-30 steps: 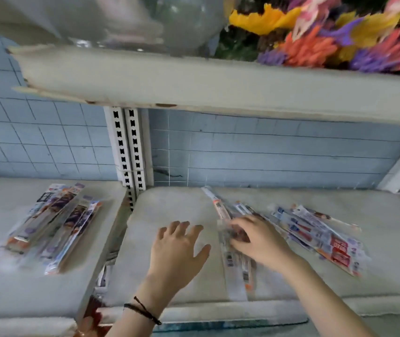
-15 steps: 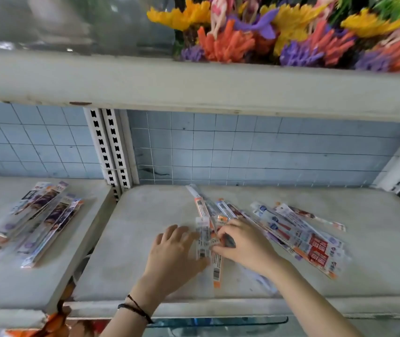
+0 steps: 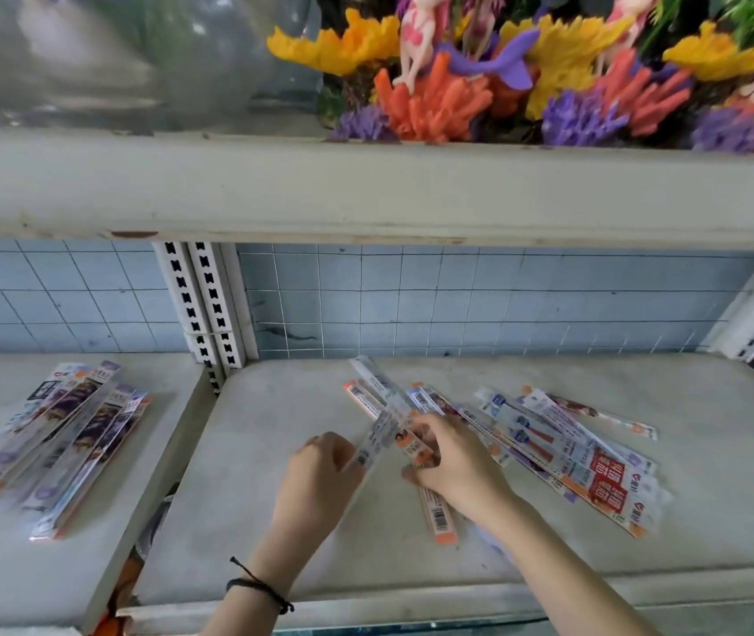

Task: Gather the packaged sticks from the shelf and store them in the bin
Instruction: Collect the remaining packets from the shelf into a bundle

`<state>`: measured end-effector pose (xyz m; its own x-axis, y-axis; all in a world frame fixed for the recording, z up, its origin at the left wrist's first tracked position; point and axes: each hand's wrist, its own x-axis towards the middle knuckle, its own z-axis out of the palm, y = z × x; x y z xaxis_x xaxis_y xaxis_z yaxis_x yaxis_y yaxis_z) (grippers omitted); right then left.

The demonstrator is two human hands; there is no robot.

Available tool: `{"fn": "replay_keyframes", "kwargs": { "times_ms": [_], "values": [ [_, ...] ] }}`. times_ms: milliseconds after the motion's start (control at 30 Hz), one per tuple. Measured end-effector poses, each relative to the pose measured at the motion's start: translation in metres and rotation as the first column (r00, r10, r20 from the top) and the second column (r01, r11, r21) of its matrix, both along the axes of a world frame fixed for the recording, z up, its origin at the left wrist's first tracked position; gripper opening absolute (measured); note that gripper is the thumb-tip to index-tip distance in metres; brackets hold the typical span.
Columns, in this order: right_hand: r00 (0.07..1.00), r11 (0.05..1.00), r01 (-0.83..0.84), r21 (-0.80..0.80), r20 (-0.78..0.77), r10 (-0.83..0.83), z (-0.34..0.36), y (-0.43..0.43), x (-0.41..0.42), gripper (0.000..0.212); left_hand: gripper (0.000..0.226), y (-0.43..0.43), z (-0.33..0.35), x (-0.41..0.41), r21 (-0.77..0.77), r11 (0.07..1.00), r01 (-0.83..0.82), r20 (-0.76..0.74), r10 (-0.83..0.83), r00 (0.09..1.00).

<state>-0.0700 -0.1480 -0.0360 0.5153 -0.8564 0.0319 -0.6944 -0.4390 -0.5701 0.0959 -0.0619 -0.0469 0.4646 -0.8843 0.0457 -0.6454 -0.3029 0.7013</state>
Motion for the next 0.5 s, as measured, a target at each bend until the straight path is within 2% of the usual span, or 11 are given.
{"fn": "replay_keyframes", "kwargs": {
  "times_ms": [100,167,233,333,433,500],
  "values": [
    [0.998,0.999,0.036,0.023,0.046,-0.037,-0.006,-0.007,-0.001,0.061,0.013,-0.002,-0.001,0.001,-0.186,0.978,-0.096,-0.294,0.037,0.955],
    [0.997,0.998,0.062,0.013,0.04,-0.063,-0.005,-0.01,0.001,0.053,0.012,-0.006,0.001,-0.004,-0.269,0.949,-0.164,-0.578,-0.023,0.816],
    [0.996,0.995,0.091,-0.03,0.02,-0.091,-0.002,-0.013,0.006,0.047,0.011,-0.009,0.001,-0.009,-0.297,0.93,-0.219,-0.755,-0.088,0.65],
    [0.994,0.991,0.096,-0.098,-0.047,-0.101,0.001,-0.015,0.018,0.044,0.01,-0.009,0.001,-0.012,-0.316,0.911,-0.263,-0.839,-0.139,0.527],
    [0.994,0.994,0.077,-0.081,-0.066,-0.082,0.001,-0.015,0.028,0.032,0.008,-0.007,0.0,-0.007,-0.32,0.902,-0.291,-0.875,-0.163,0.456],
    [0.994,0.994,0.093,-0.055,-0.047,-0.095,0.001,-0.016,0.03,0.031,0.013,-0.007,-0.001,-0.005,-0.312,0.908,-0.28,-0.884,-0.17,0.435]
  ]
}}
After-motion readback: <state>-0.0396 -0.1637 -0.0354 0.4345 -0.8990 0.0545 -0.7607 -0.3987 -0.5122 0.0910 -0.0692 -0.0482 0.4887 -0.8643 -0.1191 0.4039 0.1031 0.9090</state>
